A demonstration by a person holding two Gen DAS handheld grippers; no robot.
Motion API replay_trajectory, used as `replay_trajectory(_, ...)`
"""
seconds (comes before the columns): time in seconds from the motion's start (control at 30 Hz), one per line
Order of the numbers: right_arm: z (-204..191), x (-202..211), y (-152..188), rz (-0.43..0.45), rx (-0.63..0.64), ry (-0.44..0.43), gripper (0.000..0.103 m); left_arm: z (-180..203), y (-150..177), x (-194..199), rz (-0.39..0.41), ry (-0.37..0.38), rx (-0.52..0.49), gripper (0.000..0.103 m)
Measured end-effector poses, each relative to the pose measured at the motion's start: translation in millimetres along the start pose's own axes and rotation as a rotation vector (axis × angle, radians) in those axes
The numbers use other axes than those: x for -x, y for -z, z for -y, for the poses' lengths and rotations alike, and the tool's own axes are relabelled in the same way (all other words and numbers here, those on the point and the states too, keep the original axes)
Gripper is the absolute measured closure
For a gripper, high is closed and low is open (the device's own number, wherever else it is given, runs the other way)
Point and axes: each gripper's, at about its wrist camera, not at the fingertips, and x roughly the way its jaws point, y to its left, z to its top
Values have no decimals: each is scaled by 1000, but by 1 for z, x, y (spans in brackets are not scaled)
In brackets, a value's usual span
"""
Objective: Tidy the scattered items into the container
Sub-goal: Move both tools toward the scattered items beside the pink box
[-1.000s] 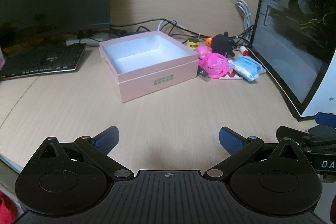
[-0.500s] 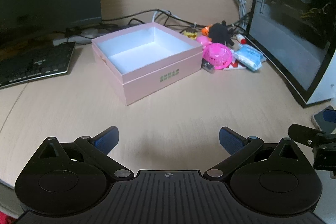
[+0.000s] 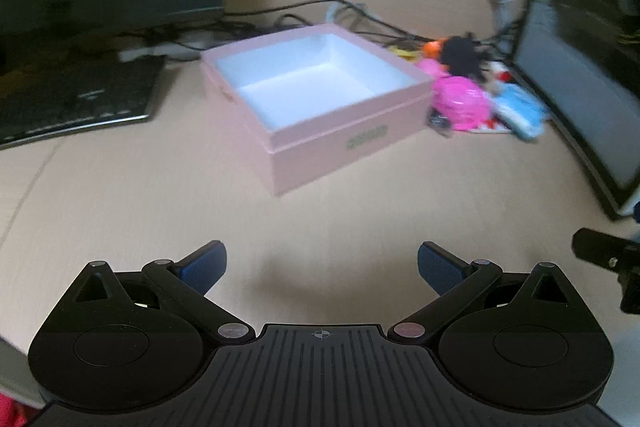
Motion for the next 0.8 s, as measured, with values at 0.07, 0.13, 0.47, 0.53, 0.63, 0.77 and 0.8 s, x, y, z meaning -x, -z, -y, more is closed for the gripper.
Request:
replay_trajectory(0.07, 3, -11, -9, 4, -2, -46, 0, -1, -3, 1, -12, -19, 23, 0)
replay_trajectory(0.13, 8, -24, -20, 6, -12, -113, 0, -2, -4, 3, -12, -51, 29, 0)
replay_trajectory(0.47, 10, -117, -90, -20, -92, -368, 0, -22, 12, 13, -37, -188, 163, 0)
replay_trajectory(0.53, -1, -136, -103, 7, -75, -364, 0, -25, 15, 14, -47, -208, 185, 0)
replay_trajectory(0.63, -16, -171, -120, 9, -64, -368, 0, -33, 19, 19, -42, -239, 214, 0)
replay_trajectory(0.77, -34, -199, -126, -36, -95, -380, 0, -45, 25, 27, -38, -298, 271, 0)
replay_trajectory(0.8, -39, -202, -126, -53, -117, -413, 0, -49, 26, 28, -42, -313, 290, 0)
